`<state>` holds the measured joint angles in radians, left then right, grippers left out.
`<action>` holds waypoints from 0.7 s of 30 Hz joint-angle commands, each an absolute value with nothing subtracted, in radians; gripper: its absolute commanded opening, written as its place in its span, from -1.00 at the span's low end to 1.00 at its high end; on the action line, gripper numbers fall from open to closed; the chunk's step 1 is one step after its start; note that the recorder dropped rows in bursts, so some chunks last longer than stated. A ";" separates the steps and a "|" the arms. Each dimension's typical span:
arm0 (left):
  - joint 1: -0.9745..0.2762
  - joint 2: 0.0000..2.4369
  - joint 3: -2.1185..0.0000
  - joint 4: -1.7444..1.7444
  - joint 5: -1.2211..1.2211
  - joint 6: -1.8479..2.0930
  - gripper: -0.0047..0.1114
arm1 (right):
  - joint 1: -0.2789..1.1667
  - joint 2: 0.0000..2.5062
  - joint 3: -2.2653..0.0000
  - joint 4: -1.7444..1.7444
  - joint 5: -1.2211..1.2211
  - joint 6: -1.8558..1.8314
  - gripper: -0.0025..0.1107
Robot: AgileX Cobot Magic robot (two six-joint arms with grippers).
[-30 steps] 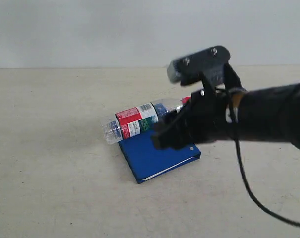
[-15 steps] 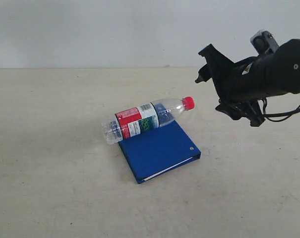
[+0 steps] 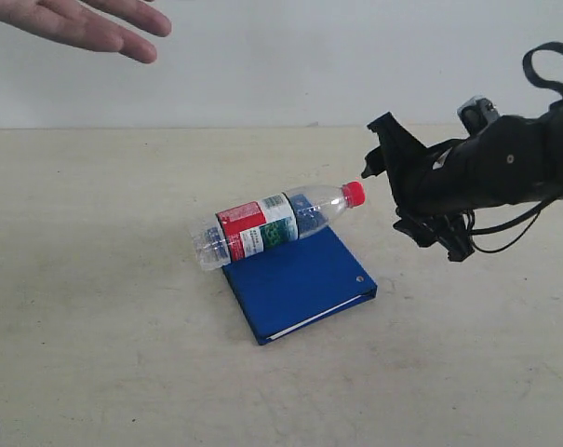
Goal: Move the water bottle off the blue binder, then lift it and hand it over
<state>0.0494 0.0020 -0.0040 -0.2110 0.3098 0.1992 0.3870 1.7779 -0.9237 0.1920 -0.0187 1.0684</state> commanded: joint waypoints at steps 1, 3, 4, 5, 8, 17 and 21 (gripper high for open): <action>0.048 0.000 0.000 -0.211 0.299 0.190 -0.84 | 0.381 1.827 -0.926 0.197 -0.086 1.071 0.21; 0.048 0.000 0.000 -0.211 0.299 0.190 -0.84 | 0.381 1.850 -0.929 0.197 -0.109 1.071 0.21; 0.048 0.000 0.000 -0.211 0.299 0.190 -0.84 | 0.381 1.861 -0.931 0.197 -0.120 1.074 0.21; 0.048 0.000 0.000 -0.211 0.299 0.190 -0.84 | 0.381 1.873 -0.931 0.197 -0.141 1.078 0.21; 0.048 0.000 0.000 -0.211 0.299 0.190 -0.84 | 0.381 1.898 -0.931 0.183 -0.205 1.121 0.21; 0.048 0.000 0.000 -0.211 0.299 0.190 -0.84 | 0.382 2.003 -0.945 -0.293 -0.575 1.739 0.21; 0.048 0.000 0.000 -0.211 0.299 0.190 -0.84 | 0.382 2.057 -0.972 -0.377 -0.603 1.762 0.21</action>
<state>0.0494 0.0020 -0.0040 -0.2110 0.3098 0.1992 0.3870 2.0284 -0.9565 -0.2995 -0.5653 1.7232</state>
